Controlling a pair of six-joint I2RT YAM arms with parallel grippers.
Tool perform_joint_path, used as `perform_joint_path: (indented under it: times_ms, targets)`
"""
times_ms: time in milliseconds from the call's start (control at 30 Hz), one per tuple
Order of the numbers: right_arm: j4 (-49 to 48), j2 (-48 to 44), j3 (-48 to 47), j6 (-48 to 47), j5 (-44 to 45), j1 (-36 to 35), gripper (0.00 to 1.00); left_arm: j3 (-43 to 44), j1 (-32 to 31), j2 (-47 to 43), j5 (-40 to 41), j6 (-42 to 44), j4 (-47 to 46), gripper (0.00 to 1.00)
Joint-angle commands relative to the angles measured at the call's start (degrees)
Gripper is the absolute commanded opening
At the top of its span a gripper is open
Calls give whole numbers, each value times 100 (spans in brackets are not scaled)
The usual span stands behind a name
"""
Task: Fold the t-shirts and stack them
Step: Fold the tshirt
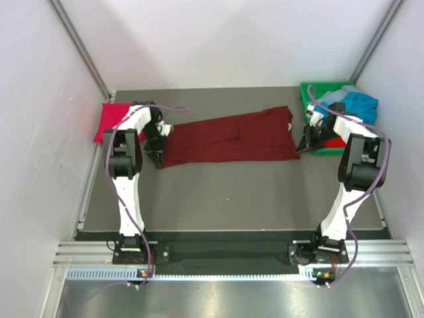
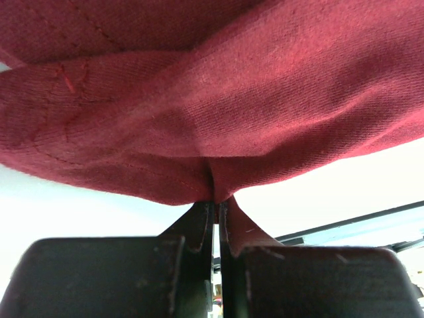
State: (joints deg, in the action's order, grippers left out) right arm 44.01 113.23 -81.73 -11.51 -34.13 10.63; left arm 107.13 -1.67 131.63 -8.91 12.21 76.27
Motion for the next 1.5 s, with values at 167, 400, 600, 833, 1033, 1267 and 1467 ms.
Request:
perform_joint_path:
  times_ms: [167, 400, 600, 833, 1033, 1267, 1467]
  targets:
    - [108, -196, -158, -185, 82, 448, 0, 45, 88, -340, 188, 308, 511, 0]
    - [170, -187, -229, -247, 117, 607, 0, 1, 123, -235, 188, 493, 942, 0]
    - [143, -143, -282, -203, 82, 606, 0, -69, 123, -322, 546, 747, 1013, 0]
    - [90, -126, -396, -106, 21, 598, 0, -96, 106, -603, 1172, 1468, 1013, 0]
    - [108, -126, -449, -97, -32, 580, 0, -263, 62, -1157, 1172, 2215, 1004, 3]
    - [108, -161, -484, -88, -76, 466, 0, 18, 79, -1201, 1040, 2032, 1013, 40]
    - [73, -249, -370, -71, -94, 440, 0, 36, 79, -1097, 865, 1794, 1004, 49]
